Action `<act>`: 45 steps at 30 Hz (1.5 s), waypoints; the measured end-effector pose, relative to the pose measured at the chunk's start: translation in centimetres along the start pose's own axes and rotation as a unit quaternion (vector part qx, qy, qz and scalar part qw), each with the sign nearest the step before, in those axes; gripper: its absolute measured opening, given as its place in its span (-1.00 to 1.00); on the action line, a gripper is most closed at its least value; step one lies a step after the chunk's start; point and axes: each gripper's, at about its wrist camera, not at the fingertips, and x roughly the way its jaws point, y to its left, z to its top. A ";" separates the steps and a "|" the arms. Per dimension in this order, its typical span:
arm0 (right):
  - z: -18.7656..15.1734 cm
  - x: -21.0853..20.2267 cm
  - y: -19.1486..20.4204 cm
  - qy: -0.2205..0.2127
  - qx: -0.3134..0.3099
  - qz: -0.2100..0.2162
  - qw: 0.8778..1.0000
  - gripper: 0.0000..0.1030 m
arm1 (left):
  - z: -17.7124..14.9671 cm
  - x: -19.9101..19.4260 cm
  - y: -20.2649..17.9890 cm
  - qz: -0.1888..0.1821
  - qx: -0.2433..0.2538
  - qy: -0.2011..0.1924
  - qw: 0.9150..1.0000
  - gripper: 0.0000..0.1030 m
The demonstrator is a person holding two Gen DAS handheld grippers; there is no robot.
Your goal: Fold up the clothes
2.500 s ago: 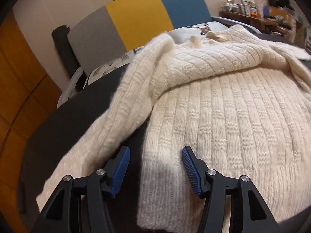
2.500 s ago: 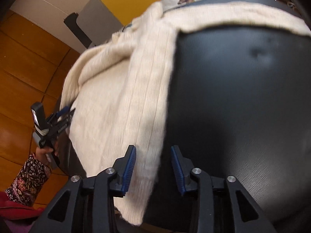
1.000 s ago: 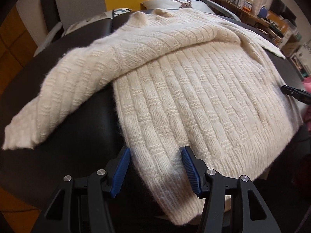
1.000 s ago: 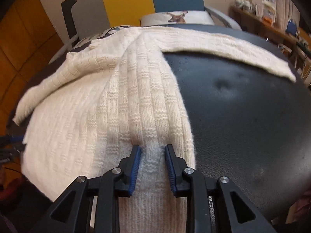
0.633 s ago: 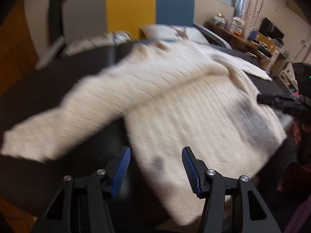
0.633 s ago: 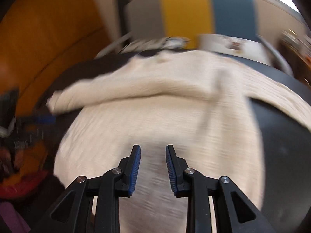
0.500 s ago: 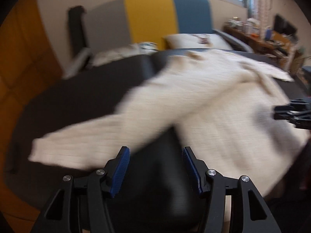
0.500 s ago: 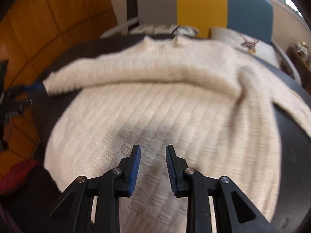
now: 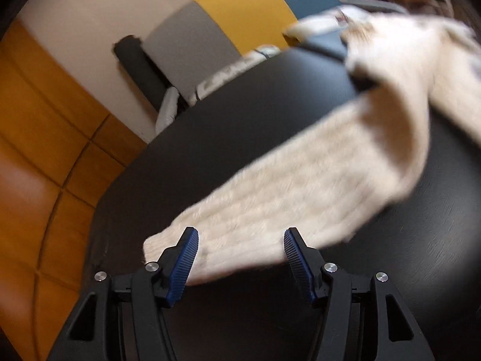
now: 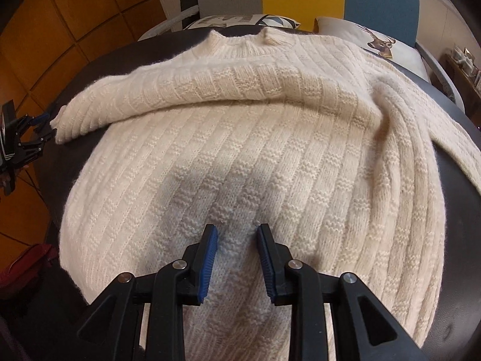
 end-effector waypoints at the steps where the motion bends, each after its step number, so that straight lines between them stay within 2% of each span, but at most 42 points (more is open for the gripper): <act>1: 0.0 0.0 0.1 0.002 -0.002 -0.003 1.000 -0.46 | -0.4 0.3 0.3 -0.002 0.012 0.004 1.000 0.20; 5: 0.4 0.2 0.1 0.011 0.007 -0.009 1.000 -0.45 | -2.2 0.8 1.2 -0.025 0.044 0.020 0.999 0.22; 9: 0.8 0.5 -0.1 0.015 0.025 -0.008 1.000 -0.43 | -1.8 1.2 -0.3 0.007 0.093 -0.004 0.996 0.27; 13: 1.0 0.6 0.2 0.021 0.026 -0.016 0.999 -0.42 | -0.7 2.6 -1.3 0.027 0.119 -0.020 0.992 0.32; 16: 1.0 0.6 0.2 0.021 0.026 -0.019 0.999 -0.42 | -0.3 3.1 -1.5 0.022 0.120 -0.031 0.992 0.30; 18: 0.9 0.6 0.2 0.021 0.030 -0.017 0.999 -0.42 | 0.0 3.4 -1.3 0.002 0.103 -0.025 0.994 -0.06; 19: 0.9 0.6 0.2 0.021 0.031 -0.016 0.999 -0.42 | 0.1 3.6 -1.1 -0.007 0.095 -0.018 0.995 -0.66; 20: 0.9 0.6 0.2 0.022 0.031 -0.015 0.999 -0.42 | 0.0 4.0 -1.0 -0.012 0.089 -0.005 0.996 -0.88; 23: 1.6 0.1 0.8 0.006 0.019 -0.007 1.000 -0.42 | 0.1 3.7 -0.8 -0.020 0.068 -0.009 0.997 -0.89; 26: 2.5 -0.5 1.7 -0.015 0.004 0.003 1.000 -0.42 | 0.9 2.1 1.2 -0.037 0.005 -0.025 0.999 -0.89; 29: 3.4 -1.1 2.5 -0.035 -0.012 0.013 0.999 -0.42 | 1.7 -0.3 3.8 -0.045 -0.048 -0.046 0.997 -0.89; 32: 4.3 -1.6 3.4 -0.056 -0.028 0.023 0.998 -0.42 | 2.3 -2.4 6.0 -0.078 -0.105 -0.051 0.990 -0.89; 36: 6.4 -1.6 4.7 -0.076 -0.040 0.041 0.995 -0.42 | 3.5 -5.4 7.8 -0.127 -0.164 -0.055 0.977 -0.89; 41: 10.6 -2.1 5.2 -0.118 -0.070 0.020 0.990 -0.42 | 5.4 -9.1 8.9 -0.203 -0.208 -0.061 0.955 -0.89; 43: 13.1 -1.2 5.1 -0.119 -0.080 0.025 0.989 -0.42 | 5.8 -10.4 9.2 -0.229 -0.220 -0.063 0.946 -0.89; 45: 15.8 0.9 5.4 -0.100 -0.098 0.021 0.990 -0.42 | 6.3 -11.7 9.3 -0.246 -0.229 -0.066 0.940 -0.89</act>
